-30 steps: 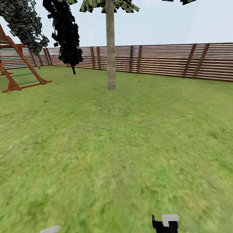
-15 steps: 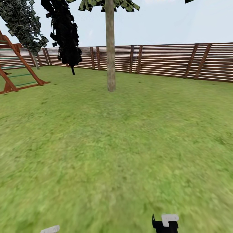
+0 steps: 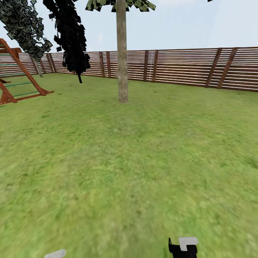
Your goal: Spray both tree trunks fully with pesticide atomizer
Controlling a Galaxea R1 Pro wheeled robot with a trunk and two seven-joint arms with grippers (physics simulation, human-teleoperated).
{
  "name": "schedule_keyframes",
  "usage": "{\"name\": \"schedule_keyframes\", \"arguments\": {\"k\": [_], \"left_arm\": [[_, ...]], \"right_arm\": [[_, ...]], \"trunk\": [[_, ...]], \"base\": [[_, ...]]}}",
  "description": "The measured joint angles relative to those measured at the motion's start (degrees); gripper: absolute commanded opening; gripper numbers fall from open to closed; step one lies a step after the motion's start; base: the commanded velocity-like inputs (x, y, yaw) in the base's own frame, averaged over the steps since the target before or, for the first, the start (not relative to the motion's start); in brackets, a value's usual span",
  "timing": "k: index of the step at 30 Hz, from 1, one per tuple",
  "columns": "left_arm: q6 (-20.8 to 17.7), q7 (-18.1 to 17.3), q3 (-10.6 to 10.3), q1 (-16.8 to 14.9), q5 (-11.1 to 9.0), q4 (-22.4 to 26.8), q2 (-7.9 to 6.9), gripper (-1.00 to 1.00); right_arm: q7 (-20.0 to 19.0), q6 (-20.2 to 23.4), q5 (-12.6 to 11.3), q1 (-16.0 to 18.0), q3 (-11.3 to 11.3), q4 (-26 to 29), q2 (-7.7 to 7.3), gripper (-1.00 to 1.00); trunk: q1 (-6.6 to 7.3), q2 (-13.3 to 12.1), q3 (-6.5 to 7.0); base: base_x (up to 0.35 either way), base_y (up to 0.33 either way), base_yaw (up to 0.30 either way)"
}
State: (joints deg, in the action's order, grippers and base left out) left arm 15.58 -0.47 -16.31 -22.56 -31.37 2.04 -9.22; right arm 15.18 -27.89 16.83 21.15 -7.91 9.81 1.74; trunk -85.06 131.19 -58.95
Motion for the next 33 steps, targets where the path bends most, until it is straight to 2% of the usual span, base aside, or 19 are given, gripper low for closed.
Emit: {"name": "schedule_keyframes", "arguments": {"k": [33], "left_arm": [[0.0, 0.0, 0.0, 0.0, 0.0, 0.0, 0.00, -1.00]], "right_arm": [[0.0, 0.0, 0.0, 0.0, 0.0, 0.0, 0.05, 1.00]], "trunk": [[0.00, 0.0, 0.00]], "base": [[0.340, 0.000, 0.000]]}}
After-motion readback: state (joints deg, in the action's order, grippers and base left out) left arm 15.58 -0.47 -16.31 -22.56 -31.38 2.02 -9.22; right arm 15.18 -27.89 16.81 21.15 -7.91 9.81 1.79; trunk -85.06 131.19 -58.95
